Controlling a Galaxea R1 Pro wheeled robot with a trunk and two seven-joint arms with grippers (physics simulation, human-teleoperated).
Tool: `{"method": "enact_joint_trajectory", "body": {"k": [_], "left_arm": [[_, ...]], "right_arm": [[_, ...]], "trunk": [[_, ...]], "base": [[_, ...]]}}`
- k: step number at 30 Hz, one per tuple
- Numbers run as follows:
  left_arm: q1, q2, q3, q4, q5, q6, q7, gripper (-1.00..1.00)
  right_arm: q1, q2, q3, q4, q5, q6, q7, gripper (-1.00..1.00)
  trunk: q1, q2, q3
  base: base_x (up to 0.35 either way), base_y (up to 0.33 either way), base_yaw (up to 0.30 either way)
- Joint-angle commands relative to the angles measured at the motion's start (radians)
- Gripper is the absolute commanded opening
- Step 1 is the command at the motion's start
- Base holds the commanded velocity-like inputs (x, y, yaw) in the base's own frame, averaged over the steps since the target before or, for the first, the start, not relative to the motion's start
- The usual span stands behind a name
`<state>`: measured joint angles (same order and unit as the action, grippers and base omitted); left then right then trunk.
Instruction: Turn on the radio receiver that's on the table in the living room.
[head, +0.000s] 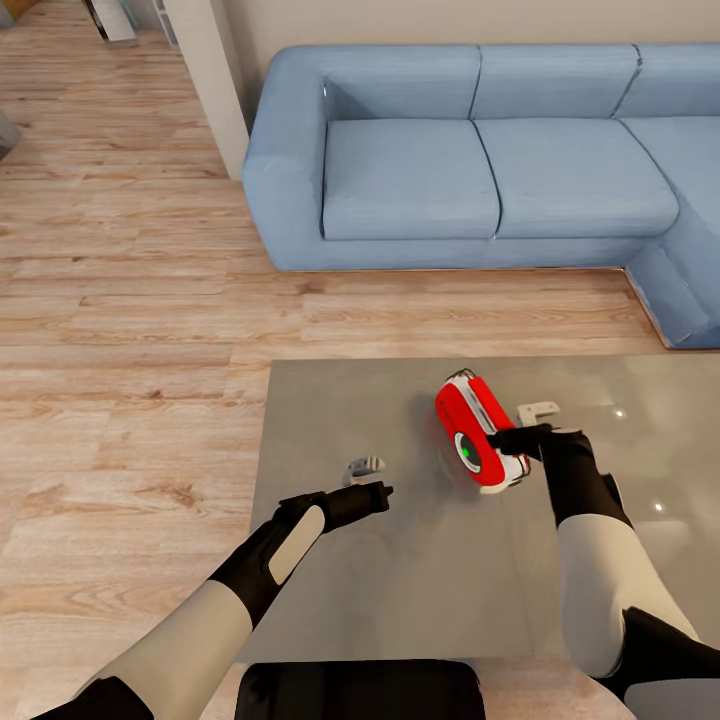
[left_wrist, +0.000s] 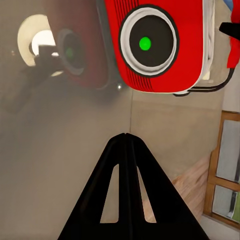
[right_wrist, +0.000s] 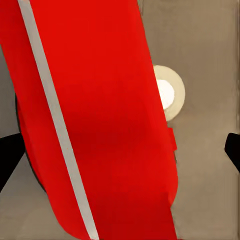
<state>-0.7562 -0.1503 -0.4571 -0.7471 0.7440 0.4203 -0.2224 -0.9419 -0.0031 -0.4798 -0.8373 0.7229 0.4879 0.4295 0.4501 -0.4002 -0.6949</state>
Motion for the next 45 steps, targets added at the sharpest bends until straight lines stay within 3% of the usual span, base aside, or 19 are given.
{"method": "enact_joint_trajectory", "body": {"k": [1,4,8,13,17,23,39,45], "left_arm": [[0.0,0.0,0.0,0.0,0.0,0.0,0.0,-1.0],[0.0,0.0,0.0,0.0,0.0,0.0,0.0,-1.0],[0.0,0.001,0.0,0.0,0.0,0.0,-0.001,-1.0],[0.0,0.001,0.0,-0.002,0.001,0.0,-0.001,-1.0],[0.0,0.002,0.0,-0.003,0.001,0.0,-0.002,-1.0],[0.0,0.002,0.0,-0.007,0.001,0.001,-0.002,-1.0],[0.0,-0.001,-0.001,-0.014,-0.001,0.003,0.001,-1.0],[0.0,-0.002,0.0,-0.017,-0.002,0.003,0.0,-1.0]], "right_arm": [[0.0,0.0,0.002,-0.01,0.0,0.001,0.0,1.0],[0.0,0.001,0.005,-0.035,0.002,0.008,0.001,1.0],[0.0,0.001,0.008,-0.118,0.004,0.08,0.029,1.0],[0.0,0.002,0.011,-0.288,0.02,0.207,0.138,1.0],[0.0,0.005,0.017,-0.383,0.086,0.302,0.218,1.0],[0.0,0.014,0.017,-0.405,0.205,0.336,0.305,1.0],[0.0,0.004,0.014,-0.399,0.228,0.37,0.316,1.0],[0.0,0.002,0.012,-0.402,0.267,0.372,0.316,1.0]], "trunk": [[0.0,0.0,0.0],[0.0,0.0,0.0],[0.0,0.0,0.0],[0.0,0.0,0.0],[0.0,0.0,0.0],[0.0,0.0,0.0],[0.0,0.0,0.0],[0.0,0.0,0.0]], "base": [[0.0,0.0,0.0],[0.0,0.0,0.0],[0.0,0.0,0.0],[0.0,0.0,0.0],[0.0,0.0,0.0],[0.0,0.0,0.0],[0.0,0.0,0.0],[0.0,0.0,0.0]]}}
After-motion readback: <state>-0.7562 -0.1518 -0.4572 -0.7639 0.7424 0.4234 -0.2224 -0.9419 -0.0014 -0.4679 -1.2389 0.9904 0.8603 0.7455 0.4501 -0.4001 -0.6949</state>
